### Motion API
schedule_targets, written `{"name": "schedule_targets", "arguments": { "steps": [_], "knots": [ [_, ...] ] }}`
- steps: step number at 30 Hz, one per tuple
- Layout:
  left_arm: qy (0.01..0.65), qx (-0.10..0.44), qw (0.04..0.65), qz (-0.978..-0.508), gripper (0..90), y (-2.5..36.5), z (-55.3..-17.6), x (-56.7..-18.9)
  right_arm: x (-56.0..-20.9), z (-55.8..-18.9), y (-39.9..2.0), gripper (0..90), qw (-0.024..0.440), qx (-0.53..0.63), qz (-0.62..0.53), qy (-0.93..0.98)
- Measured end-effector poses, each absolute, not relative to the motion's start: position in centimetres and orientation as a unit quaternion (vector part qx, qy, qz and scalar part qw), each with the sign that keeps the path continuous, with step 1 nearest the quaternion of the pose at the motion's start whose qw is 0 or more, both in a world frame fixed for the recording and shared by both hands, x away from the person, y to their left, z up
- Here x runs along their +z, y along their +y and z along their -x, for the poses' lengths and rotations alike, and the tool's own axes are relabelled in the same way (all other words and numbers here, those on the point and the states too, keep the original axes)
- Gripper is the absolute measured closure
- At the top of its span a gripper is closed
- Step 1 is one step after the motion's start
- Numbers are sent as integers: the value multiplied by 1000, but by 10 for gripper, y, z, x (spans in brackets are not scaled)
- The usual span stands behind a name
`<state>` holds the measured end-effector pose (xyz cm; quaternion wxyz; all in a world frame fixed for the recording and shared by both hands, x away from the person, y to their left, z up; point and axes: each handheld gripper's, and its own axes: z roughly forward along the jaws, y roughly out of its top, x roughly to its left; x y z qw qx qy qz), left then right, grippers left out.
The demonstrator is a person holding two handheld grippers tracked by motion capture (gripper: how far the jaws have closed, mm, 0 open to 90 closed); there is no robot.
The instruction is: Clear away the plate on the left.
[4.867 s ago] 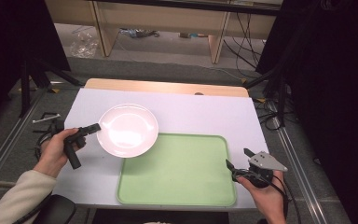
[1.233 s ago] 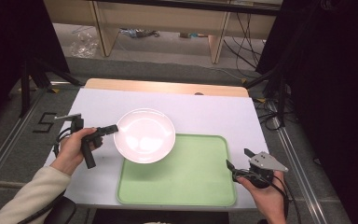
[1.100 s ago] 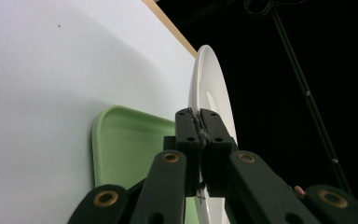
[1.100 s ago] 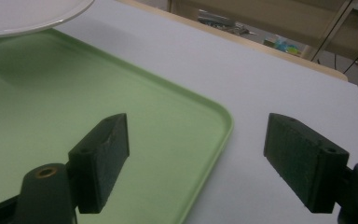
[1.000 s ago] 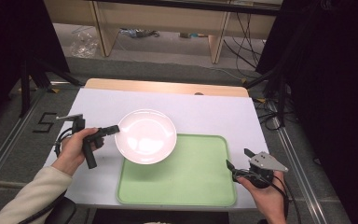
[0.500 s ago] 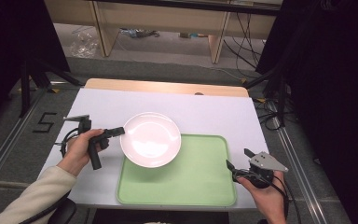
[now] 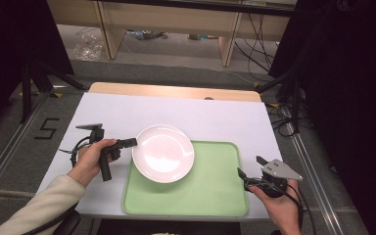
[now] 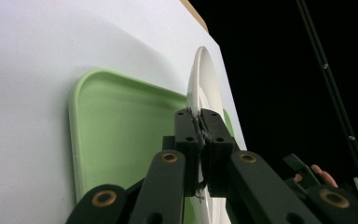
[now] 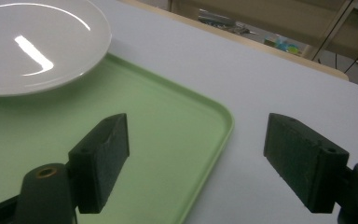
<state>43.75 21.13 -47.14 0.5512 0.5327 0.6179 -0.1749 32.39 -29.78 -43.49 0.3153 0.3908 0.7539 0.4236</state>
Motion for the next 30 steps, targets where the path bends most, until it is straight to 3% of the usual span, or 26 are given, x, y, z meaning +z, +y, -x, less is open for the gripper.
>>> {"name": "schedule_targets", "arguments": {
  "steps": [13,30],
  "knots": [
    [611,-170,527,-565,857,202,-438,-477,-435,-324,-298,231,315,425,-391,753],
    [562,-61,489,-664,844,197,-436,-476,-435,-323,-297,229,308,424,-394,755]
  ]
}}
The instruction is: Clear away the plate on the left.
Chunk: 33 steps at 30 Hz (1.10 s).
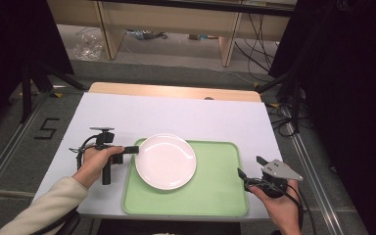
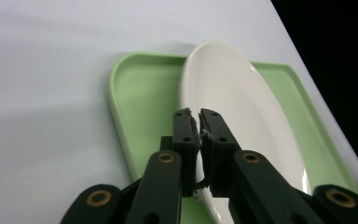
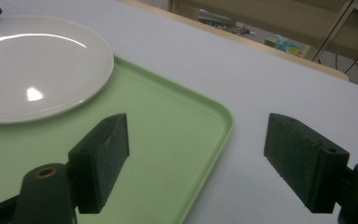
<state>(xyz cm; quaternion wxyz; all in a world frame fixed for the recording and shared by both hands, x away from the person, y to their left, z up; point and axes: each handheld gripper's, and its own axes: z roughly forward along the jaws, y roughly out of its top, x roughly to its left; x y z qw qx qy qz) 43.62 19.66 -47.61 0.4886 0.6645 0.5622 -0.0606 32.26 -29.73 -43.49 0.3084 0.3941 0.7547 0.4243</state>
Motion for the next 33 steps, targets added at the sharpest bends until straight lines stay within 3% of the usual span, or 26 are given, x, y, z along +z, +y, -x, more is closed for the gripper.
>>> {"name": "schedule_targets", "arguments": {
  "steps": [6,15,22,30,33],
  "knots": [
    [508,-10,505,-698,709,192,-432,-468,-435,-322,-297,229,309,425,-394,754],
    [375,155,538,-739,341,182,-416,-443,-435,-322,-297,228,309,425,-394,755],
    [343,194,536,-746,284,183,-401,-437,-435,-322,-297,228,307,424,-394,755],
    [330,201,566,-728,376,189,-388,-428,-436,-324,-297,228,318,424,-387,754],
    [334,192,572,-724,355,192,-387,-429,-436,-323,-297,228,308,421,-393,757]
  ]
}}
